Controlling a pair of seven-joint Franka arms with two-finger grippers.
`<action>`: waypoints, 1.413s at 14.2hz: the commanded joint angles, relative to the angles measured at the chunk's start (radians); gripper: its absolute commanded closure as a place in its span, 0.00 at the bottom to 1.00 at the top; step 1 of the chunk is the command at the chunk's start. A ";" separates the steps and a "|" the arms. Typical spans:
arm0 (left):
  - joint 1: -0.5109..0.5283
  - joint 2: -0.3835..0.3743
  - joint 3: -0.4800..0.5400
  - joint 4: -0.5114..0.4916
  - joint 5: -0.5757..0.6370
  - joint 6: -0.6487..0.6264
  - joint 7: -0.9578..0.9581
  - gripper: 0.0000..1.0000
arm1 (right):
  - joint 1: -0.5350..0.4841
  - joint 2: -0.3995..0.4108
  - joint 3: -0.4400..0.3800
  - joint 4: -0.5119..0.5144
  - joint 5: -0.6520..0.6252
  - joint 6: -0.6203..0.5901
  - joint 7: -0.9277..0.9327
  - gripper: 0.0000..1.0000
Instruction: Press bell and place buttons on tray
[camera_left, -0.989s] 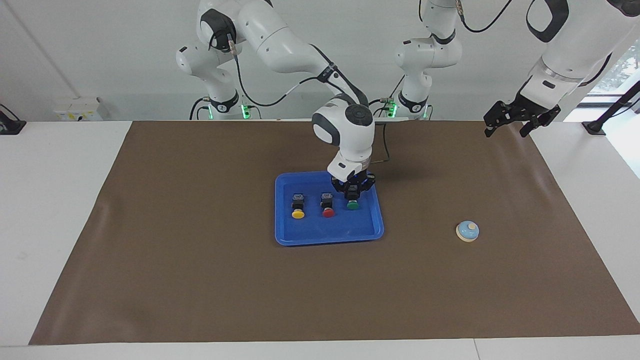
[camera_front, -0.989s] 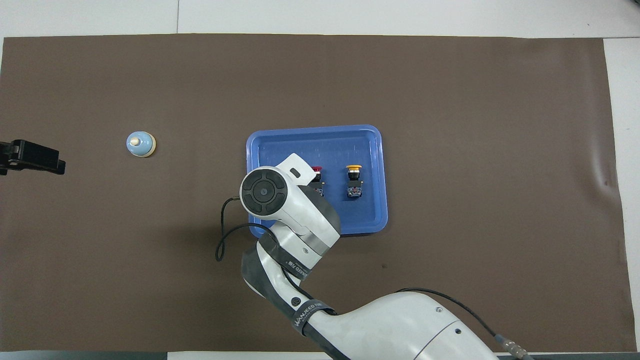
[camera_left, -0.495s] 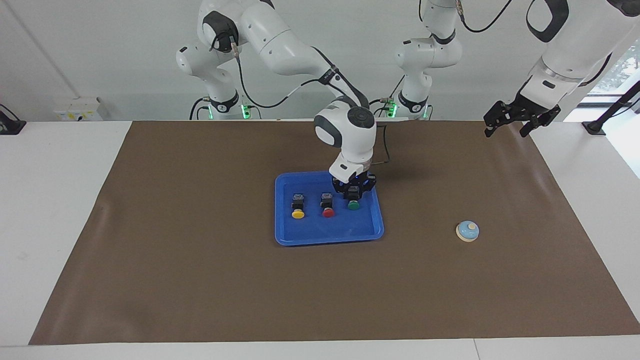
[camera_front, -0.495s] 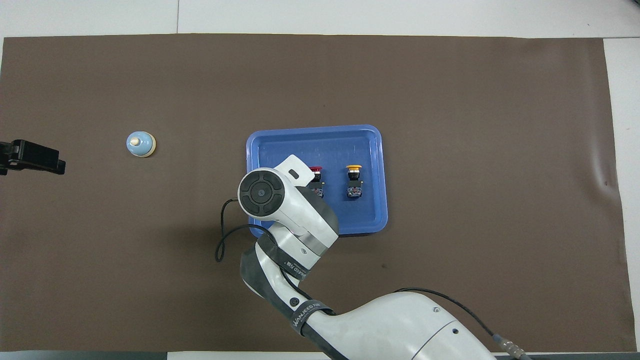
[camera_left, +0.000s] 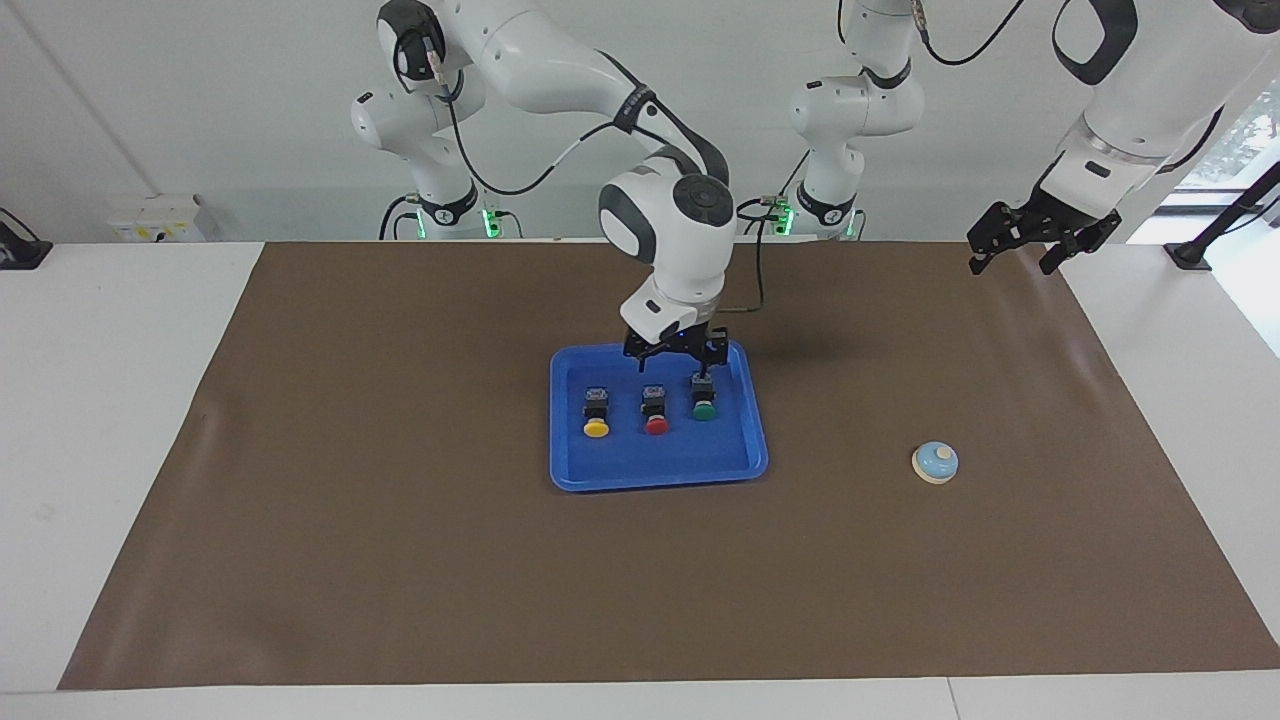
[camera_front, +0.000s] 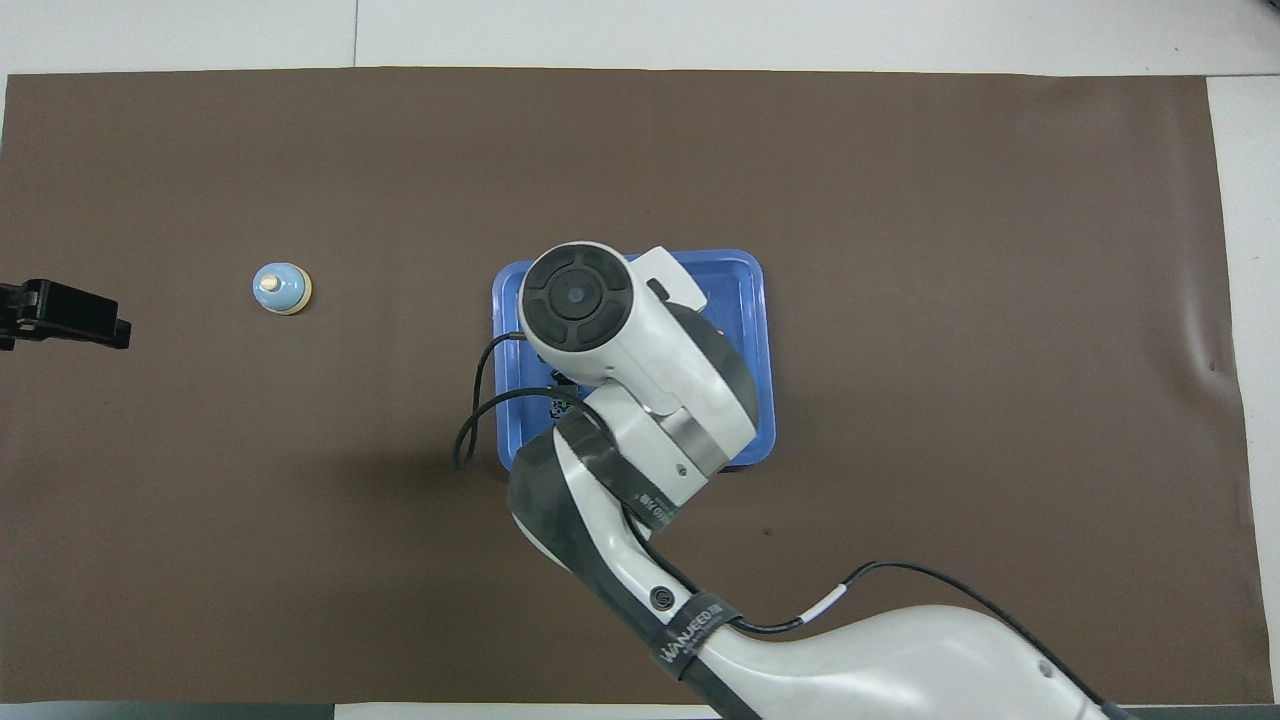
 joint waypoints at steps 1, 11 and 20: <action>0.000 -0.015 0.002 -0.012 0.011 -0.007 0.010 0.00 | -0.115 -0.112 0.014 -0.032 0.011 -0.057 -0.046 0.00; 0.000 -0.015 0.002 -0.012 0.011 -0.007 0.010 0.00 | -0.472 -0.267 0.008 -0.032 0.062 -0.269 -0.656 0.00; 0.000 -0.016 0.002 -0.012 0.011 -0.007 0.010 0.00 | -0.673 -0.425 0.020 -0.038 0.045 -0.460 -0.869 0.00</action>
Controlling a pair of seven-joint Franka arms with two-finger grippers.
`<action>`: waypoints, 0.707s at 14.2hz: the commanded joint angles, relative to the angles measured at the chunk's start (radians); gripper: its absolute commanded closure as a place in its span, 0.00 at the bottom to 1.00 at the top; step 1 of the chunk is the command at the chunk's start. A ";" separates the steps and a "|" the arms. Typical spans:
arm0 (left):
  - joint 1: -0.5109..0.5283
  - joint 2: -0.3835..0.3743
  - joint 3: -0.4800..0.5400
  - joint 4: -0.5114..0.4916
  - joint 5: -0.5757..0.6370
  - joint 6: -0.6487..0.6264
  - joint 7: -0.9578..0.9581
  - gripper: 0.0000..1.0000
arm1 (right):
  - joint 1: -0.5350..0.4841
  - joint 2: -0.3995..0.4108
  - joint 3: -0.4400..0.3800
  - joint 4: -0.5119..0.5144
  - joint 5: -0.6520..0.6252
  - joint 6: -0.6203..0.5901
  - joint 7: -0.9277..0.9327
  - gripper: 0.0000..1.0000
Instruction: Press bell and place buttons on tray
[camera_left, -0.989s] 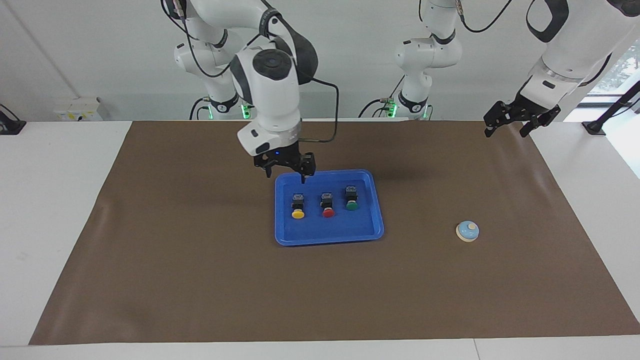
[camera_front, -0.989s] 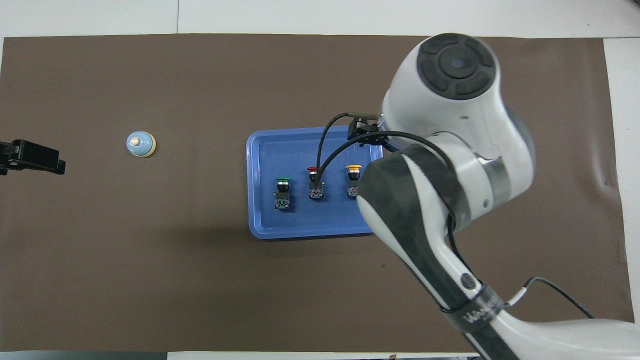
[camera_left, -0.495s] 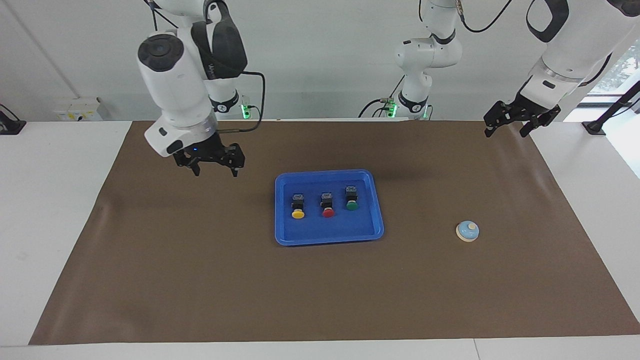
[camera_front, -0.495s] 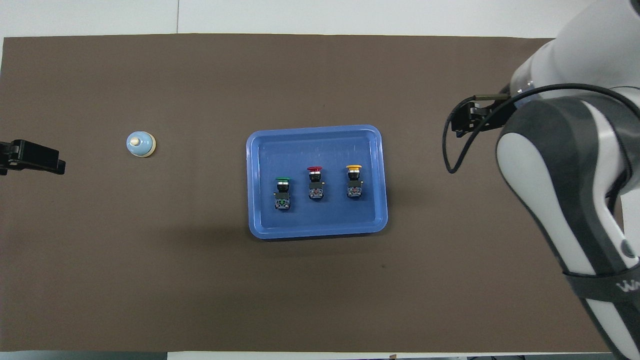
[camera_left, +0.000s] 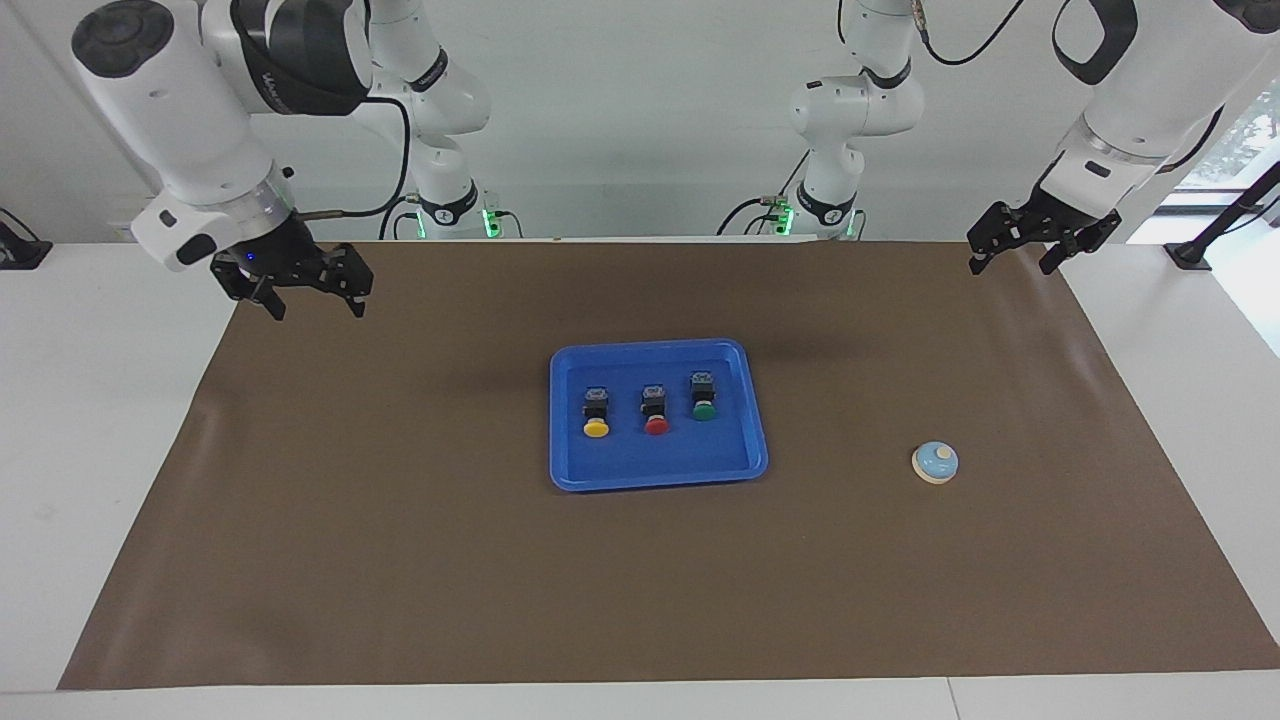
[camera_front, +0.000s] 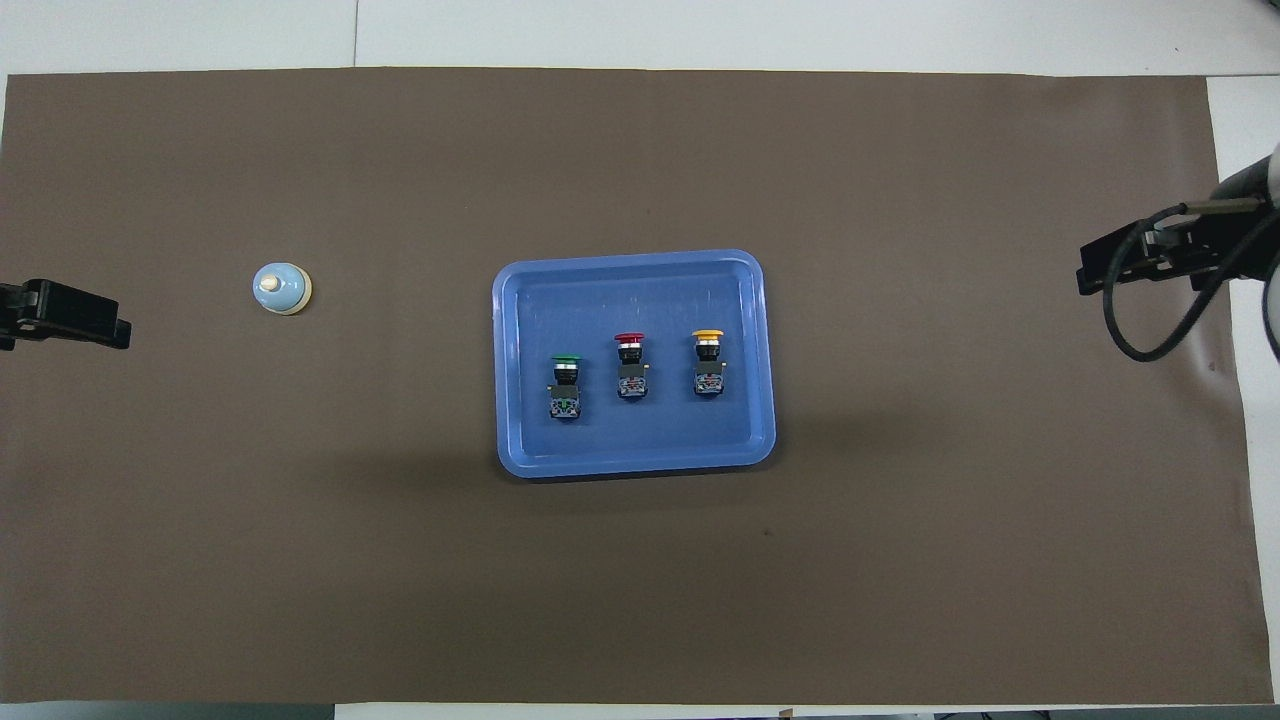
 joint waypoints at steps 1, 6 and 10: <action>0.000 -0.016 -0.001 -0.012 0.011 -0.009 0.005 0.00 | -0.032 -0.093 0.020 -0.039 0.000 -0.073 -0.012 0.00; -0.012 -0.054 -0.001 -0.116 0.011 0.109 -0.019 0.58 | -0.038 -0.157 0.020 -0.083 0.000 -0.111 -0.003 0.00; -0.011 -0.059 -0.001 -0.203 0.011 0.216 -0.021 1.00 | -0.051 -0.157 0.020 -0.083 0.000 -0.099 -0.002 0.00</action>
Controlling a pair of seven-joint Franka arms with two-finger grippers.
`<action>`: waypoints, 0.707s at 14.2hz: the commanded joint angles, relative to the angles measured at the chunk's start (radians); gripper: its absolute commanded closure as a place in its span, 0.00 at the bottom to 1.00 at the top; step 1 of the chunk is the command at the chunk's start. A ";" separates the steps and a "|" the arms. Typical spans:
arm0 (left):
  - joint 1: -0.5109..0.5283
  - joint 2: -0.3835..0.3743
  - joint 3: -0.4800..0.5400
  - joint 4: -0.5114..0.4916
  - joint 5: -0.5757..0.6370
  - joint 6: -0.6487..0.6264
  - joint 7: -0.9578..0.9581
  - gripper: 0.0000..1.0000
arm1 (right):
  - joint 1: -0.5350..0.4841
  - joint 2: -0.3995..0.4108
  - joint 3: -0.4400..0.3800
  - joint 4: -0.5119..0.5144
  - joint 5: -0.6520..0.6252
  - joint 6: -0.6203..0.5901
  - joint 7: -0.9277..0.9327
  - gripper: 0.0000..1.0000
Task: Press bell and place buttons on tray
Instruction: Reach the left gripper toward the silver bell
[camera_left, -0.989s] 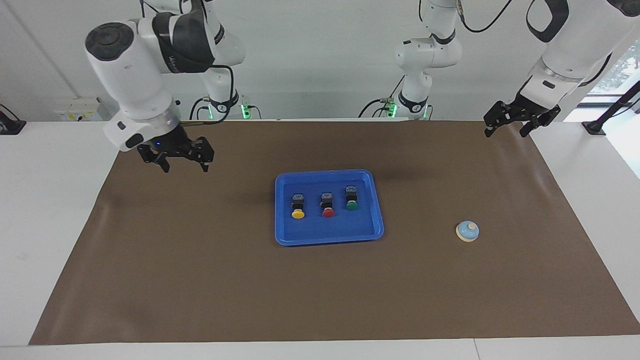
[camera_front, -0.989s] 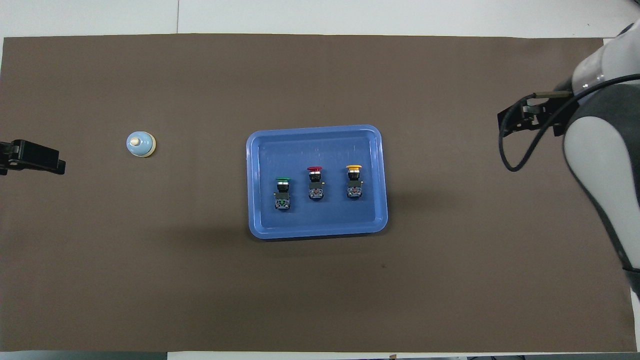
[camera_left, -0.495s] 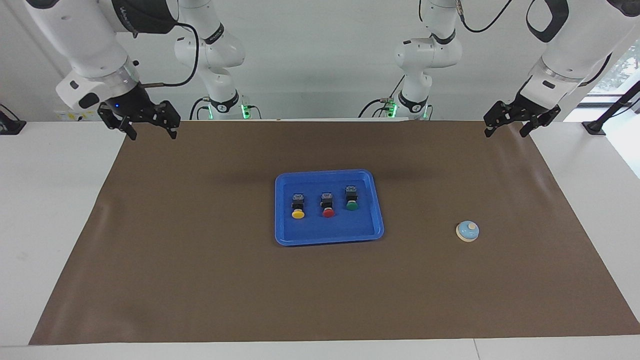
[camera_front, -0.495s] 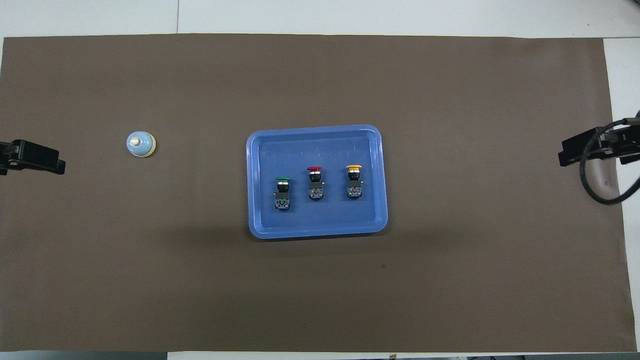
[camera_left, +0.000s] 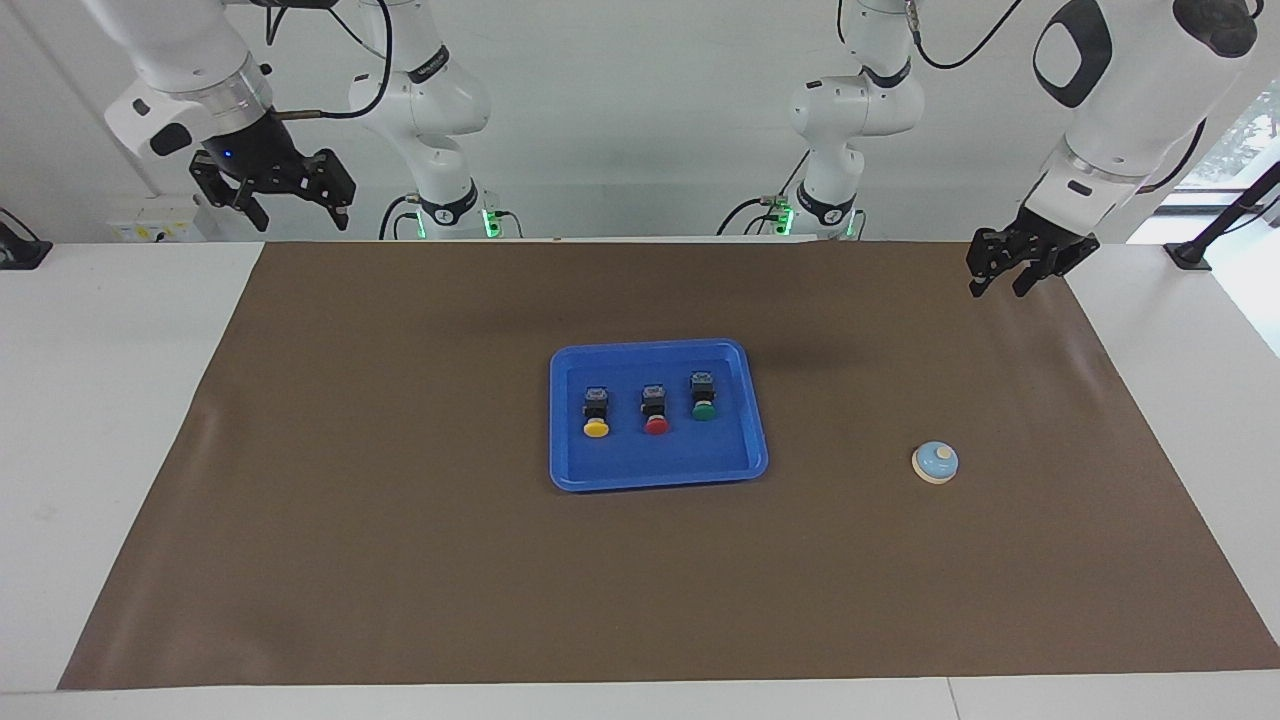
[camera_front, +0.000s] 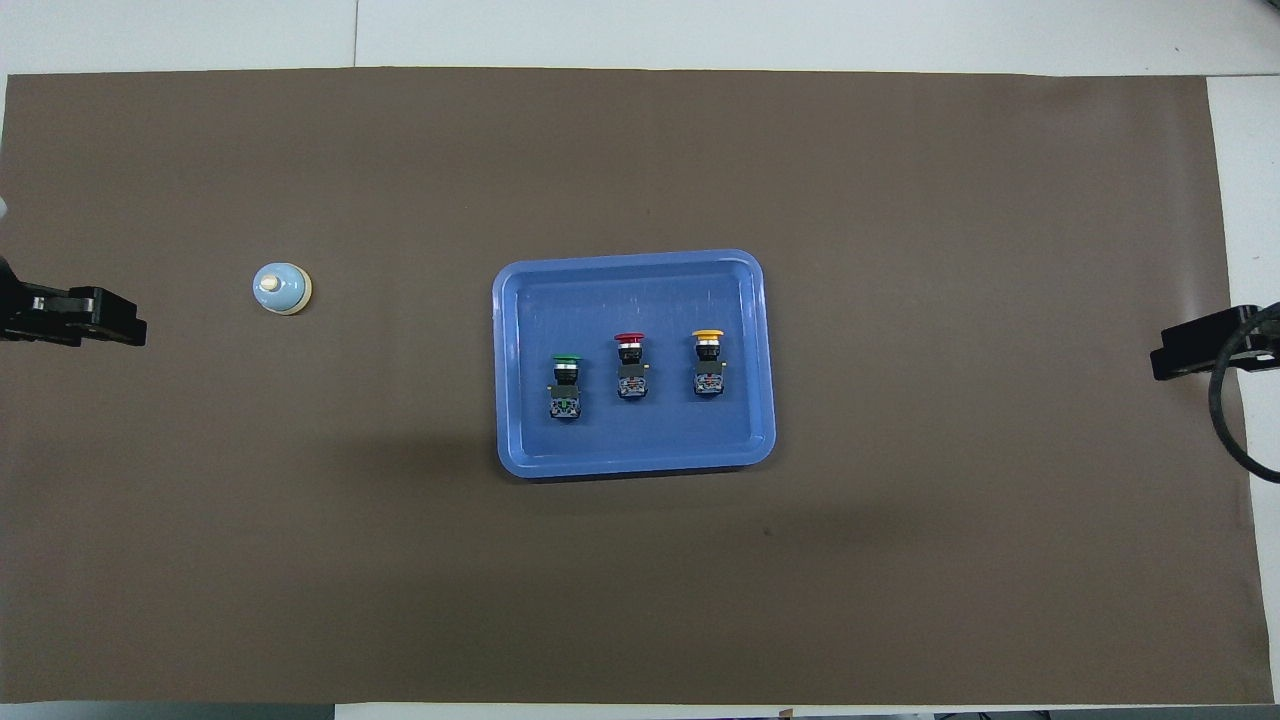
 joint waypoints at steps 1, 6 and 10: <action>-0.003 0.000 0.003 -0.076 0.011 0.109 -0.011 1.00 | -0.027 -0.016 0.019 -0.028 0.000 0.020 -0.002 0.00; -0.002 0.178 0.003 -0.082 0.011 0.285 -0.009 1.00 | -0.029 -0.016 0.019 -0.028 0.000 0.020 -0.010 0.00; 0.004 0.279 0.003 -0.096 0.011 0.438 -0.009 1.00 | -0.029 -0.015 0.019 -0.026 -0.035 0.046 -0.013 0.00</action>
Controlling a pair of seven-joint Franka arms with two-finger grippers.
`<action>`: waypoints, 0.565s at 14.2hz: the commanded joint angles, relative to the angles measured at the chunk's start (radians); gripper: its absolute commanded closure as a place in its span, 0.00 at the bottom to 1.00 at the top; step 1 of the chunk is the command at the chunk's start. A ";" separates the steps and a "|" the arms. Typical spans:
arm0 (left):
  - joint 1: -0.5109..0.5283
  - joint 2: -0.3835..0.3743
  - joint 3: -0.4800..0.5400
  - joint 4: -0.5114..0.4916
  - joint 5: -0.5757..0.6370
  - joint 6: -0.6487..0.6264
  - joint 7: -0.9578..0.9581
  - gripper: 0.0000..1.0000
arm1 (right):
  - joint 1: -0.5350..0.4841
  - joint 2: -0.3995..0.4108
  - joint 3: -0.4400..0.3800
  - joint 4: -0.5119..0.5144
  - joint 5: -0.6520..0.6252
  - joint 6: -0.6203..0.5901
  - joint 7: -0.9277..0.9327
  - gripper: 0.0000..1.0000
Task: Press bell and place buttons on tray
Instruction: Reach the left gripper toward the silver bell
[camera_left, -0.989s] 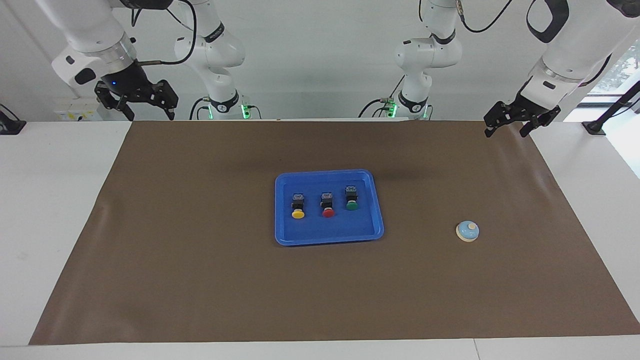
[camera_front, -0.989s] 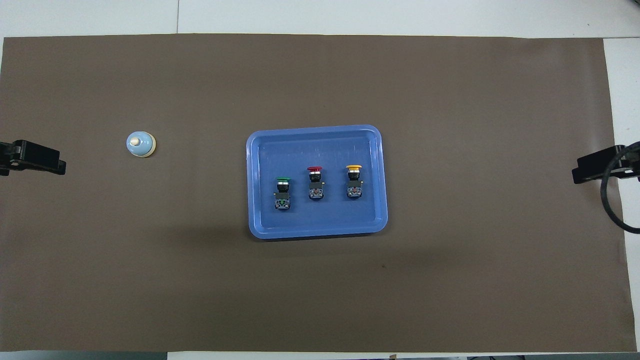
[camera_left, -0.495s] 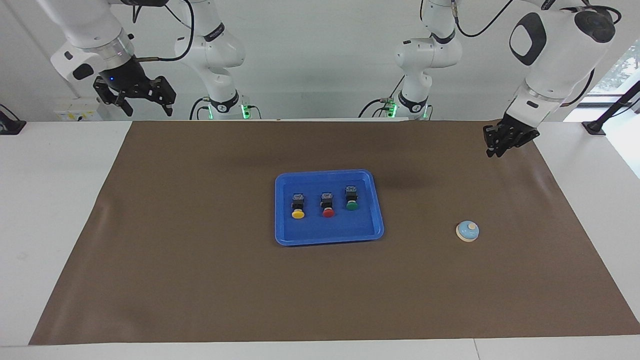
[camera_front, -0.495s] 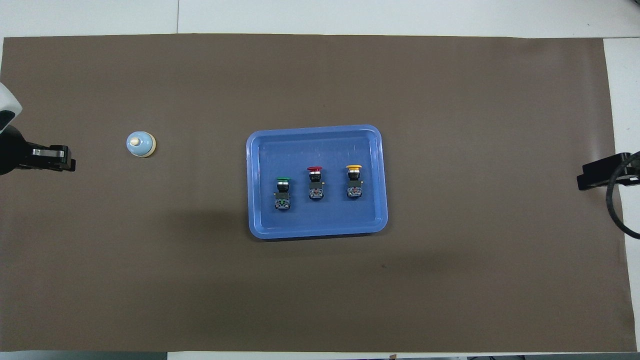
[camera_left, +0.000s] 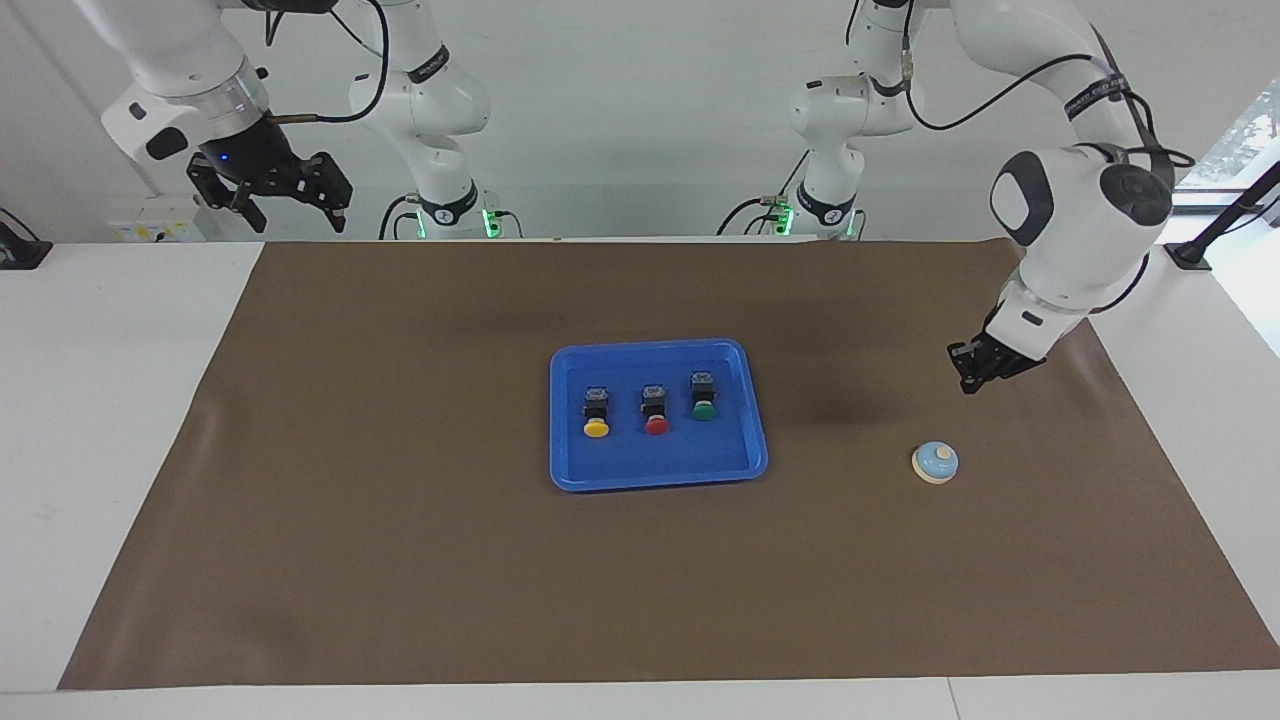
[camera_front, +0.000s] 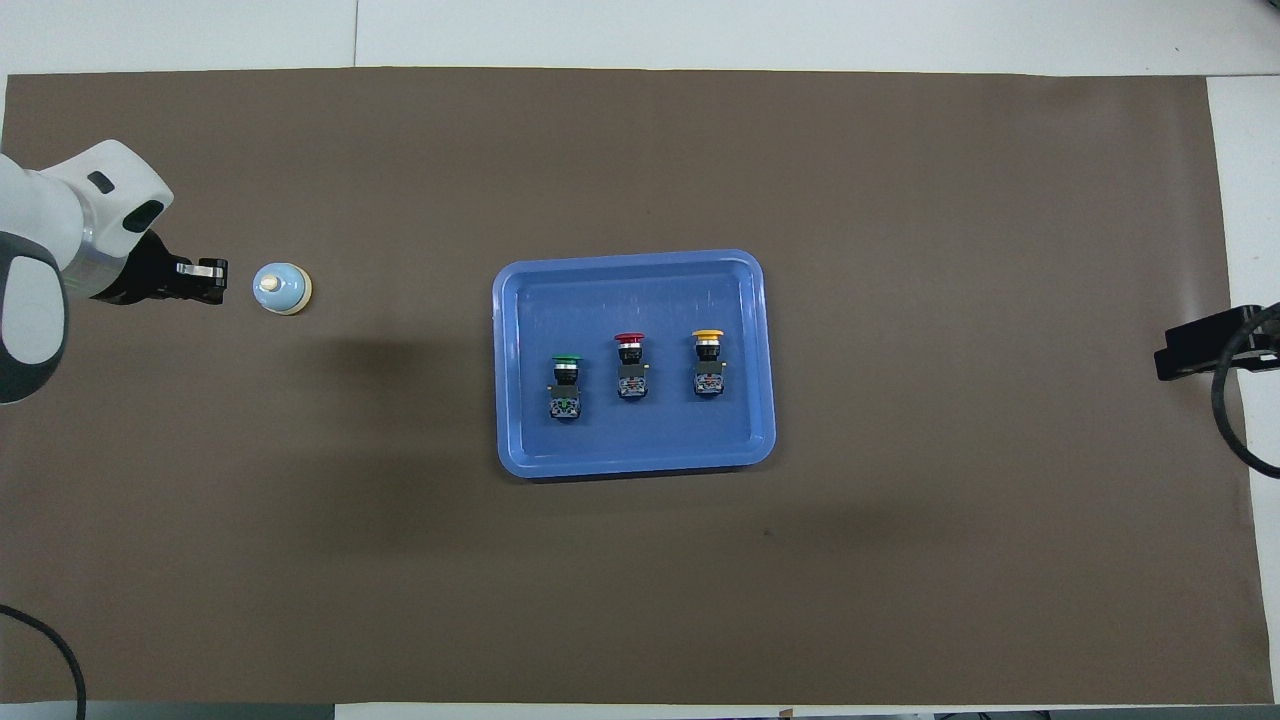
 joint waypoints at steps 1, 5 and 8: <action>0.002 0.051 0.003 -0.007 0.011 0.091 -0.009 1.00 | -0.025 -0.015 0.019 -0.024 -0.024 0.059 -0.014 0.00; 0.004 0.088 0.003 0.002 0.015 0.122 -0.011 1.00 | -0.023 -0.016 0.019 -0.023 -0.022 0.057 -0.005 0.00; -0.004 0.105 0.005 0.001 0.017 0.151 -0.012 1.00 | -0.022 -0.018 0.019 -0.024 -0.022 0.046 -0.010 0.00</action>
